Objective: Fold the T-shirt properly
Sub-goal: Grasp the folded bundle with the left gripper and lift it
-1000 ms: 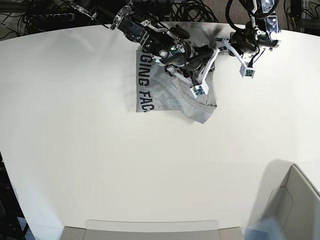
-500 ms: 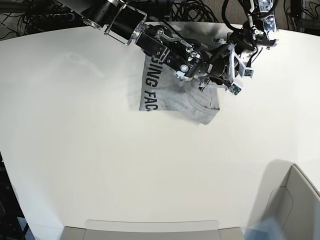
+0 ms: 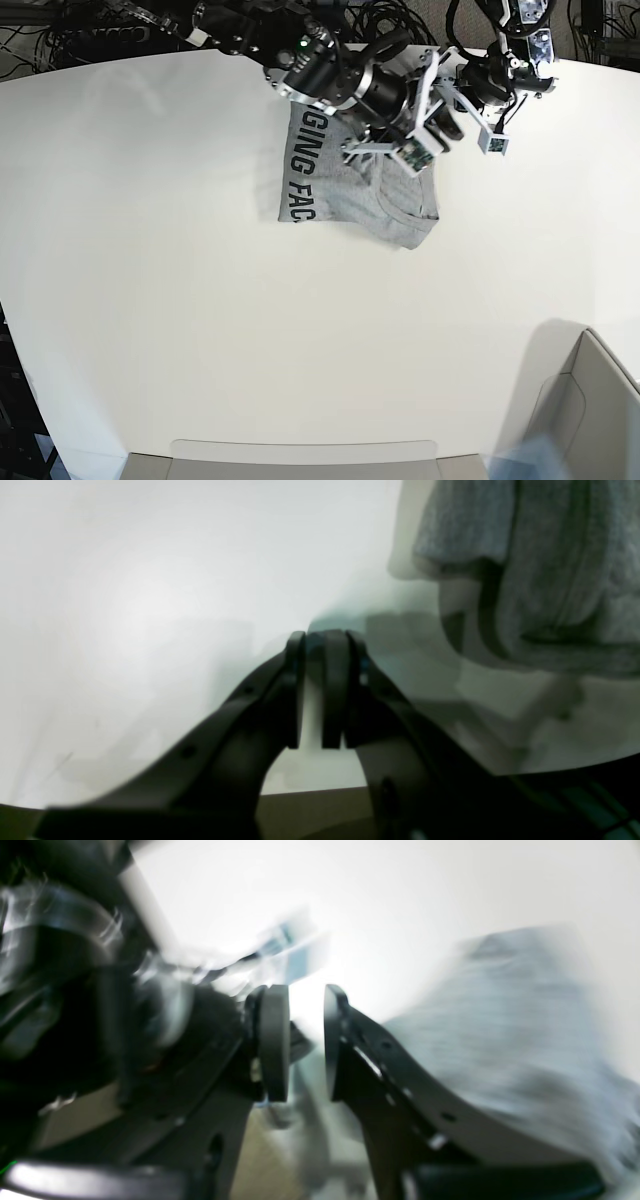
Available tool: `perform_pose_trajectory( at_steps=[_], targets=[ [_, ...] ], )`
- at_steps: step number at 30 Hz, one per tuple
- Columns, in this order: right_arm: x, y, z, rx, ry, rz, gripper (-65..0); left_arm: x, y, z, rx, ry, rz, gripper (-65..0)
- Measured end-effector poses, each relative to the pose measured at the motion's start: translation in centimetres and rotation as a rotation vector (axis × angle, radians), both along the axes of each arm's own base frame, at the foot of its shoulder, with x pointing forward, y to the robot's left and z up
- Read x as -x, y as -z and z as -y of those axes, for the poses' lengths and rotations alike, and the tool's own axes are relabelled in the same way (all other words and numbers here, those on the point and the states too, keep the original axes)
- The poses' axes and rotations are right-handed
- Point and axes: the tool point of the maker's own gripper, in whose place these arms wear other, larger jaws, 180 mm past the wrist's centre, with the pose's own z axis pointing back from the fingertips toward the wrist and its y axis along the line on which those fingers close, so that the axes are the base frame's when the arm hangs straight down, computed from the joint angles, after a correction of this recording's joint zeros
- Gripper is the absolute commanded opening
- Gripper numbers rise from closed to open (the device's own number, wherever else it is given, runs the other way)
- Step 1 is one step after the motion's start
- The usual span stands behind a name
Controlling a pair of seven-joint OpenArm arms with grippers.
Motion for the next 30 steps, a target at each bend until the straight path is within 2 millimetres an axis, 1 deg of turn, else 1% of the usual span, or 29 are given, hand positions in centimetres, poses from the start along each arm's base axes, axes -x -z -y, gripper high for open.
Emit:
perform_pose_trajectory(
  at_steps=[1, 3, 4, 6, 8, 9, 11, 12, 13, 15, 17, 18, 19, 22, 23, 24, 25, 27, 28, 30],
  targets=[
    [-0.5, 0.9, 1.2, 0.037, 0.036, 0.001, -52.7, -0.4, -0.3, 0.2, 0.003, 0.002, 0.032, -58.8],
    [-0.5, 4.1, 4.3, 0.155, 0.055, -0.05, -52.7, -2.1, -2.1, 0.8, 0.01, -0.004, 0.152, -58.8],
    [-0.5, 4.9, 5.5, 0.17, 0.074, -0.08, -52.7, -3.0, -3.0, 1.2, 0.021, -0.015, 0.216, -58.8],
    [-0.5, 6.1, 7.7, 0.169, 0.135, -0.149, -52.7, -4.4, -4.4, 2.1, 0.053, -0.04, 0.324, -58.9],
    [-0.5, 6.8, 9.2, 0.133, 0.188, -0.243, -52.7, -5.2, -5.0, 3.0, 0.085, -0.071, 0.396, -59.1],
    [-0.9, 7.1, 10.4, 0.129, 0.226, -0.262, -52.7, -5.5, -5.3, 3.8, 0.101, -0.07, 0.43, -59.9],
    [-1.8, 7.7, 13.2, 0.147, 0.31, -0.275, -52.7, -6.2, -6.2, 5.9, 0.146, -0.031, 0.515, -62.6],
    [-1.9, 8.1, 14.3, 0.166, 0.325, -0.278, -52.7, -6.5, -7.0, 7.0, 0.169, -0.008, 0.57, -63.8],
    [-1.7, 8.4, 15.1, 0.184, 0.332, -0.285, -52.7, -6.5, -7.5, 8.6, 0.201, 0.03, 0.609, -64.6],
    [-1.2, 8.9, 15.9, 0.207, 0.322, -0.304, -52.7, -5.8, -8.0, 11.9, 0.264, 0.132, 0.632, -65.0],
    [-0.8, 9.3, 16.1, 0.218, 0.318, -0.311, -52.7, -4.9, -8.6, 15.1, 0.336, 0.224, 0.657, -65.0],
    [-0.7, 9.6, 16.2, 0.224, 0.32, -0.318, -52.7, -4.5, -8.8, 16.1, 0.363, 0.253, 0.658, -65.0],
    [-0.7, 10.0, 16.3, 0.233, 0.32, -0.328, -52.7, -4.5, -8.9, 16.4, 0.372, 0.252, 0.669, -65.0],
    [-1.2, 12.0, 17.5, 0.291, 0.327, -0.348, -52.7, -4.5, -7.8, 16.0, 0.351, 0.237, 0.645, -65.0],
    [-1.6, 12.8, 17.7, 0.312, 0.311, -0.344, -52.7, -4.3, -6.9, 15.8, 0.344, 0.239, 0.624, -65.0],
    [-1.6, 13.5, 17.6, 0.324, 0.289, -0.347, -52.7, -4.0, -5.9, 15.6, 0.337, 0.238, 0.6, -65.0],
    [-1.8, 14.0, 17.2, 0.326, 0.267, -0.352, -52.7, -3.4, -4.5, 15.3, 0.331, 0.235, 0.562, -65.0],
    [-2.1, 14.9, 16.4, 0.309, 0.258, -0.352, -52.7, -2.3, -1.0, 13.6, 0.284, 0.204, 0.465, -65.0],
    [-2.1, 15.0, 16.2, 0.296, 0.257, -0.347, -52.7, -2.0, 0.0, 12.9, 0.28, 0.181, 0.443, -65.0],
    [-2.2, 15.1, 16.3, 0.293, 0.262, -0.335, -52.7, -2.6, 0.1, 10.9, 0.262, 0.132, 0.46, -65.0]
  ],
)
